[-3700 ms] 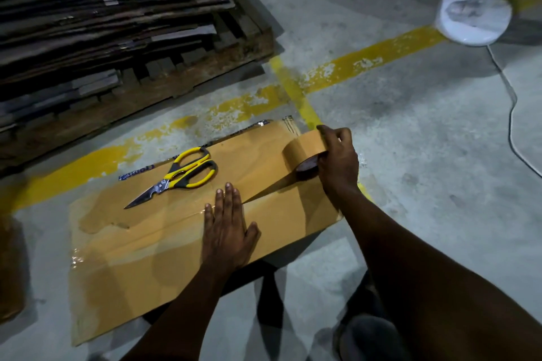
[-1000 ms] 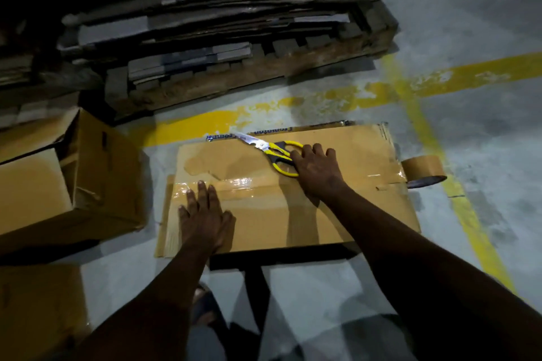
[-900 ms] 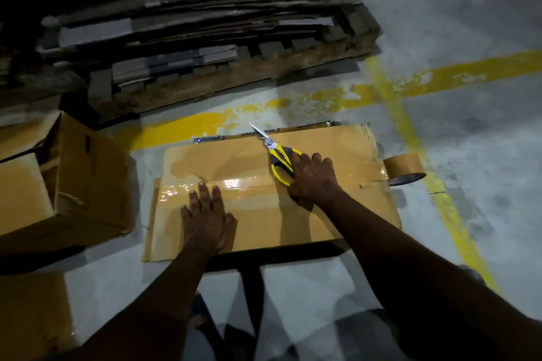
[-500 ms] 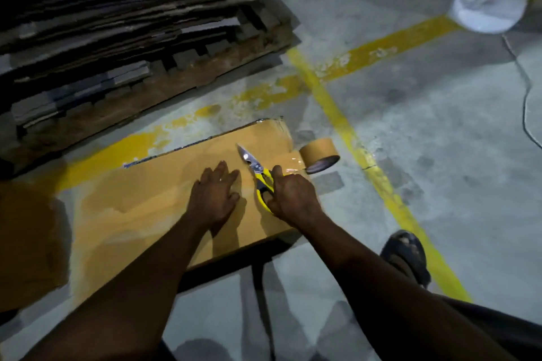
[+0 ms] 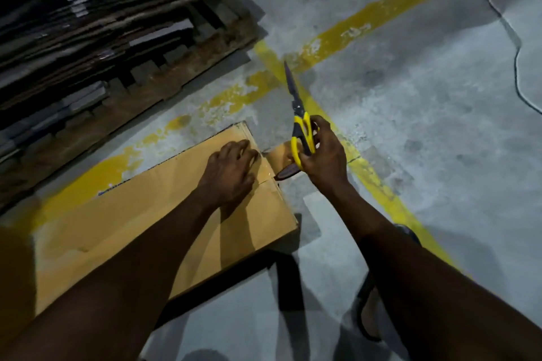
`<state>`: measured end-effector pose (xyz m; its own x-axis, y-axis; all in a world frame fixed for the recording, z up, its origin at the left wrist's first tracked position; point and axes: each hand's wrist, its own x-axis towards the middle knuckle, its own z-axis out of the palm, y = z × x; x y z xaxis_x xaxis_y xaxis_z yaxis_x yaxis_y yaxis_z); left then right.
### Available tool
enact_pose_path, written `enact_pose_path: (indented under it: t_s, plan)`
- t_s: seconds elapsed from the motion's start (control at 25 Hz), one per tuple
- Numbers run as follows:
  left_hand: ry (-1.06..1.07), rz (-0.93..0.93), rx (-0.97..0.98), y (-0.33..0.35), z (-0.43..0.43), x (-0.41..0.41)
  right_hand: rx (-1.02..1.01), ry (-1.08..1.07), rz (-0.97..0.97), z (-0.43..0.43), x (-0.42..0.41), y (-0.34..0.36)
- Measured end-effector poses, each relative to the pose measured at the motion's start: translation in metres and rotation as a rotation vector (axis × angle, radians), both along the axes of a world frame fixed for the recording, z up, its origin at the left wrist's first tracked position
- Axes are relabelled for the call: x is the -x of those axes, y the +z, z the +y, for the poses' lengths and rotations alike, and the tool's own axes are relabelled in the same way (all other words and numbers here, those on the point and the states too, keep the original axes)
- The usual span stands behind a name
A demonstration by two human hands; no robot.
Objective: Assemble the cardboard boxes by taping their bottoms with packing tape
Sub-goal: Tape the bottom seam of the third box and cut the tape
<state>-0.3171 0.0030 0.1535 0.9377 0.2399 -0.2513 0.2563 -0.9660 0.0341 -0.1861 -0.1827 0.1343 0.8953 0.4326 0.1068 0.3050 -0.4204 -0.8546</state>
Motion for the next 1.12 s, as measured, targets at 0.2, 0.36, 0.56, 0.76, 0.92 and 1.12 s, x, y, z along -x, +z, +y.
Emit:
enact_pose_path:
  t_s: [0.2,0.36,0.56,0.76,0.92,1.12]
  plan:
    - [0.035,-0.017,0.054,-0.012,-0.002,-0.017,0.047,0.023,0.138,-0.01,-0.024,-0.032]
    - [0.067,0.002,0.052,-0.012,-0.007,-0.026,0.005,-0.097,0.255,-0.038,-0.027,-0.052]
    - [0.072,0.019,0.079,-0.013,-0.006,-0.027,0.087,-0.055,0.25,-0.024,-0.001,-0.062]
    - [0.097,0.065,0.072,-0.011,-0.009,-0.03,0.003,-0.284,0.432,0.001,0.01,-0.059]
    - [0.058,0.098,0.066,-0.011,-0.008,-0.029,-0.053,-0.333,0.477,0.007,0.007,-0.061]
    - [0.047,0.114,0.077,-0.01,-0.01,-0.03,-0.016,-0.376,0.185,0.009,0.006,-0.052]
